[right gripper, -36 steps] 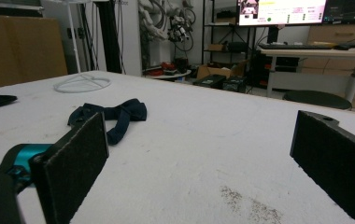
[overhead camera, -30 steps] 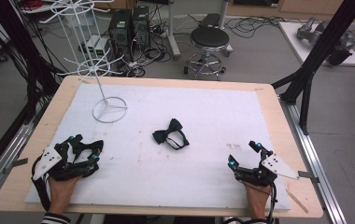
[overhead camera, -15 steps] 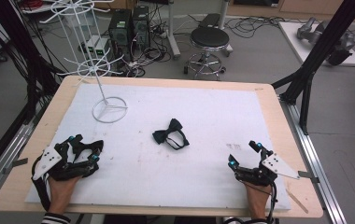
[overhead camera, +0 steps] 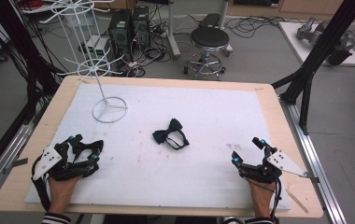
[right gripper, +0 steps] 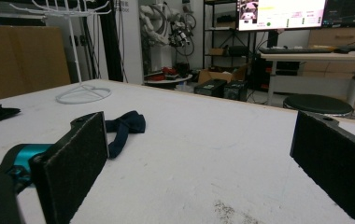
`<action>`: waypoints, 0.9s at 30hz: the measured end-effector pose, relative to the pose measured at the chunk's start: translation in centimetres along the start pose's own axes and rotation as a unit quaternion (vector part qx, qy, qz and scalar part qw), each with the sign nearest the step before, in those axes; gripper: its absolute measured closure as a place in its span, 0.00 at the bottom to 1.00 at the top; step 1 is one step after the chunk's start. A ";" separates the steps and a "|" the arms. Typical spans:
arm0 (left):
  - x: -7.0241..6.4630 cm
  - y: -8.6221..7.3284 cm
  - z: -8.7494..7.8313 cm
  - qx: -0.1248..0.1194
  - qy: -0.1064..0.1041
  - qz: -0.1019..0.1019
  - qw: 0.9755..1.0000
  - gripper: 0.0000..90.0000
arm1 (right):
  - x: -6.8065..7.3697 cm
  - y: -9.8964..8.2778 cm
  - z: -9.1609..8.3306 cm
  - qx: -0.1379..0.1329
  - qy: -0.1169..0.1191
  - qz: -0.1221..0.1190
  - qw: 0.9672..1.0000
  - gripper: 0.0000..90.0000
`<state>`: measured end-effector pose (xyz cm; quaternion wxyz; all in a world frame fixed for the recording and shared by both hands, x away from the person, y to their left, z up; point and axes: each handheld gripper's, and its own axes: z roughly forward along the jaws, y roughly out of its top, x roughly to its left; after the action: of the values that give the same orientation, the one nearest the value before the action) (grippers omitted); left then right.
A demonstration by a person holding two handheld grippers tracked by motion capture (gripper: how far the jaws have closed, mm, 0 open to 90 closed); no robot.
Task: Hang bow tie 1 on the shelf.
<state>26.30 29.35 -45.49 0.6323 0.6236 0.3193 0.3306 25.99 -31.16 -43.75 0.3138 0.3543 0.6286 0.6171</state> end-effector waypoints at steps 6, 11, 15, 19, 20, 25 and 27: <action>0.0 0.0 0.0 0.000 0.001 0.001 1.000 0.15 | -0.1 0.8 0.5 0.011 0.010 -0.004 1.000 0.04; 0.0 0.0 0.0 0.000 0.000 0.001 1.000 0.15 | 0.0 1.7 1.0 0.020 0.019 -0.011 1.000 0.04; 0.0 0.0 0.0 0.000 0.000 0.000 1.000 0.15 | 0.1 2.6 1.9 0.030 0.033 -0.016 0.999 0.04; 0.0 0.0 0.0 -0.001 0.000 -0.003 1.000 0.15 | 0.2 3.6 3.1 0.045 0.051 -0.023 0.997 0.04; 0.0 0.0 0.0 -0.001 0.000 -0.003 1.000 0.15 | 0.3 3.9 3.3 0.046 0.055 -0.023 0.997 0.04; 0.0 0.0 0.0 -0.003 -0.001 0.000 1.000 0.15 | 0.5 4.8 4.8 0.059 0.068 -0.031 0.995 0.04; 0.0 0.0 0.0 -0.004 0.000 -0.002 1.000 0.15 | 0.4 5.1 5.4 0.062 0.074 -0.035 0.995 0.04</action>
<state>26.30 29.38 -45.51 0.6354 0.6208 0.3190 0.3304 30.56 -27.88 -38.84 0.2652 0.3044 0.6989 0.5904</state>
